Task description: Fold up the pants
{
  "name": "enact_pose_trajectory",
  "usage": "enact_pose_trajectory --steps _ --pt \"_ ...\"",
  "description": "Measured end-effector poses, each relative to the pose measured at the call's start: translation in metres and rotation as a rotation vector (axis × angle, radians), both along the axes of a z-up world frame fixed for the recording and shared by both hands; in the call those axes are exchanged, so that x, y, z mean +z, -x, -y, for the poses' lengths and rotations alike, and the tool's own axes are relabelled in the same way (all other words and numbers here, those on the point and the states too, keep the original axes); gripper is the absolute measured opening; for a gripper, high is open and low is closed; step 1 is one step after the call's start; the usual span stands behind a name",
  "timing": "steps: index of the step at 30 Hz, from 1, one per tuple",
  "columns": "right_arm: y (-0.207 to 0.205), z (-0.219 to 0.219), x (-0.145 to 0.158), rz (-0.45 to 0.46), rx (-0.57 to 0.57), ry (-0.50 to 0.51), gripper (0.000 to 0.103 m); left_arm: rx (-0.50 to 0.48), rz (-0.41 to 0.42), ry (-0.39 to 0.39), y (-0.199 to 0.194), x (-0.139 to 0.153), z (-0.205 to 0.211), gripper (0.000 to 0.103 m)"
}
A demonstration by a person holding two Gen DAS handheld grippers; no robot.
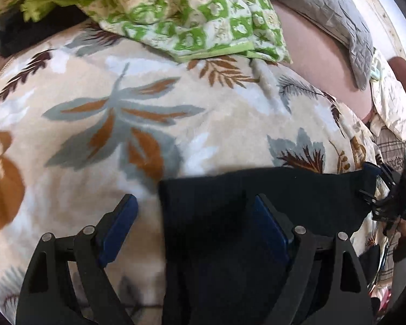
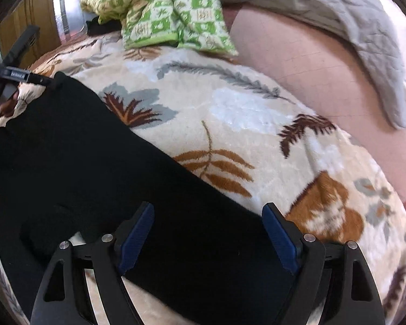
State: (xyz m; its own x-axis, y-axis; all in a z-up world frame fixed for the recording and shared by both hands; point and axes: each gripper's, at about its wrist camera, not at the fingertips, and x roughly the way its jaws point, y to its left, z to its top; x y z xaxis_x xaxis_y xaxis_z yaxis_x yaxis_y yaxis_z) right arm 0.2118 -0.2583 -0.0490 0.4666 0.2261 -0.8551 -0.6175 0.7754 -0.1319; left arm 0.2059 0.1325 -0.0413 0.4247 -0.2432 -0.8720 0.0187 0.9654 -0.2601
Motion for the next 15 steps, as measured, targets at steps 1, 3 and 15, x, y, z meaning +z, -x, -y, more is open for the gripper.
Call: enact_pose_trajectory --steps 1,3,15 --pt "-0.004 -0.001 -0.004 -0.007 0.007 0.017 0.083 -0.011 0.0 0.0 -0.003 -0.001 0.003 0.087" --pt "-0.014 -0.003 -0.014 -0.036 0.015 0.043 0.082 -0.034 0.002 -0.005 -0.009 -0.005 0.01 0.086" --pt "0.029 -0.003 0.021 0.092 0.018 0.016 0.003 -0.026 0.132 0.077 0.034 0.038 0.007 0.011"
